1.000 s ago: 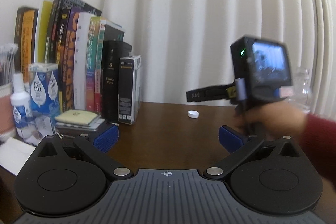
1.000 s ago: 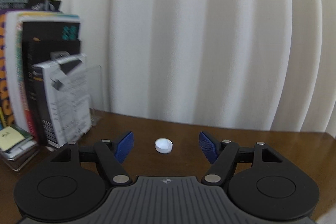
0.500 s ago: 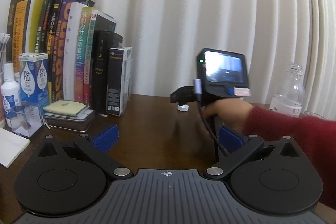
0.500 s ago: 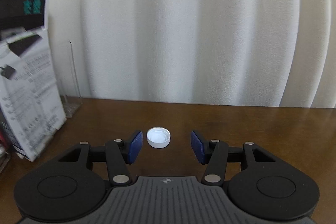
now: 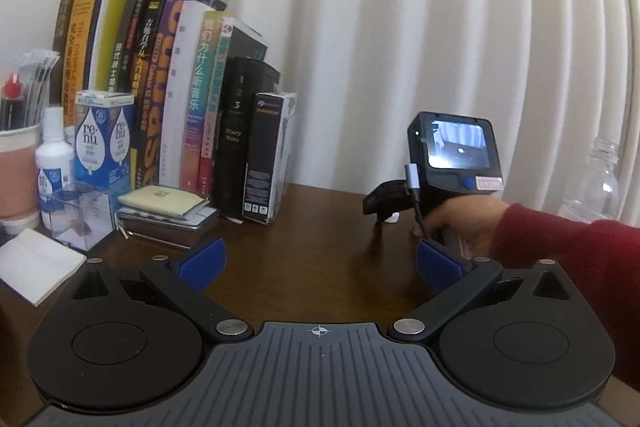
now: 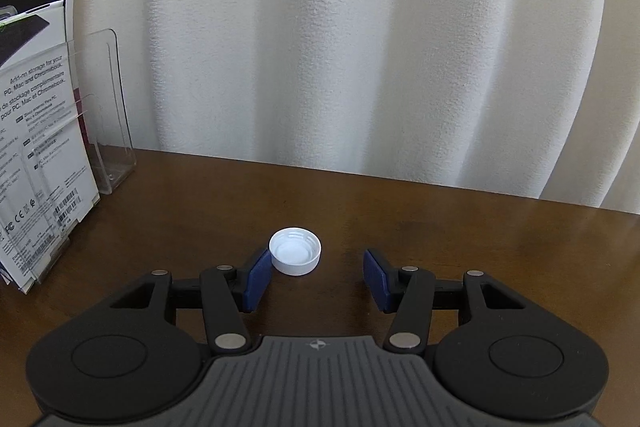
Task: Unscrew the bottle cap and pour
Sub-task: 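Move the open right gripper down to the white cap on the table, then close the right gripper on the white cap and lift it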
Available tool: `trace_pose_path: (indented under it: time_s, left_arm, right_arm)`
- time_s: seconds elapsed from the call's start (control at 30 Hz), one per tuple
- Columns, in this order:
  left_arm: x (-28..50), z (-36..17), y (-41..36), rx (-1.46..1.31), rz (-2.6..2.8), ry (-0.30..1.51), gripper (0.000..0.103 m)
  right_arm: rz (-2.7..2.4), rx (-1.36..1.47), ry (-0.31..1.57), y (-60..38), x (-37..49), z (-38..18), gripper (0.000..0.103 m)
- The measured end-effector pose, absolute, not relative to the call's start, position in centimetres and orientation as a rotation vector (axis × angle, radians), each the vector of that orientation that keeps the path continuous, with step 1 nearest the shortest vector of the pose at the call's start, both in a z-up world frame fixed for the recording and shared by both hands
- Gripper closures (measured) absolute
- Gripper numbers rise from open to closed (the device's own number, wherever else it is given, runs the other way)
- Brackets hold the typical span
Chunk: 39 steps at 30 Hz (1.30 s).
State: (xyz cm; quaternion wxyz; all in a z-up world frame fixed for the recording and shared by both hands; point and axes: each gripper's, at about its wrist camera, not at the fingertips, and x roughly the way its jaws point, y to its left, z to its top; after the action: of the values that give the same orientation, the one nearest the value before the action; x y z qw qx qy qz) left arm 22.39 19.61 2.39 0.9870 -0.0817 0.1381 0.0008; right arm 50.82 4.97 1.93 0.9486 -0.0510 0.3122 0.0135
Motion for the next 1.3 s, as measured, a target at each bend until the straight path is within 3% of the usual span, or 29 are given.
trace_pose_path:
  time_s: [0.03, 0.3, 0.33, 0.5, 0.63, 0.77, 0.8, 1.03, 1.13, 1.3]
  left_arm:
    - [22.4, 2.4, 19.7, -0.168, 0.003, 0.28, 0.0]
    - [22.5, 2.4, 19.6, -0.164, 0.002, 0.287, 0.0]
    - [22.5, 2.4, 19.6, -0.169, 0.002, 0.289, 0.0]
    - [22.7, 2.2, 20.0, -0.194, 0.006, 0.295, 0.0]
    - [22.4, 2.4, 19.9, -0.185, -0.001, 0.274, 0.0]
    - [22.5, 2.2, 19.8, -0.185, -0.004, 0.284, 0.0]
    - [22.5, 2.2, 19.8, -0.187, -0.005, 0.285, 0.0]
    - [22.5, 2.0, 19.8, -0.194, -0.014, 0.294, 0.0]
    - [22.6, 1.8, 20.1, -0.211, -0.011, 0.301, 0.0]
    - [22.7, 1.8, 20.1, -0.21, -0.014, 0.302, 0.0]
  right_arm:
    - [0.028, -0.109, 0.634, 5.1, 50.7, 2.0, 0.049]
    - [0.052, -0.168, 0.628, 6.2, 50.0, 1.9, 0.098]
    - [0.059, -0.16, 0.63, 6.2, 49.7, 1.9, 0.099]
    - [0.074, -0.132, 0.633, 5.8, 49.0, 1.6, 0.098]
    - [0.106, -0.087, 0.627, 5.5, 49.3, 1.5, 0.089]
    - [0.065, -0.156, 0.59, 6.2, 49.7, 1.7, 0.066]
    - [0.055, -0.184, 0.583, 6.5, 49.9, 1.7, 0.064]
    - [0.05, -0.178, 0.6, 6.5, 52.1, 1.5, 0.064]
    - [0.059, -0.11, 0.626, 5.5, 52.8, 1.4, 0.071]
    - [0.055, -0.09, 0.628, 4.9, 52.7, 1.4, 0.072]
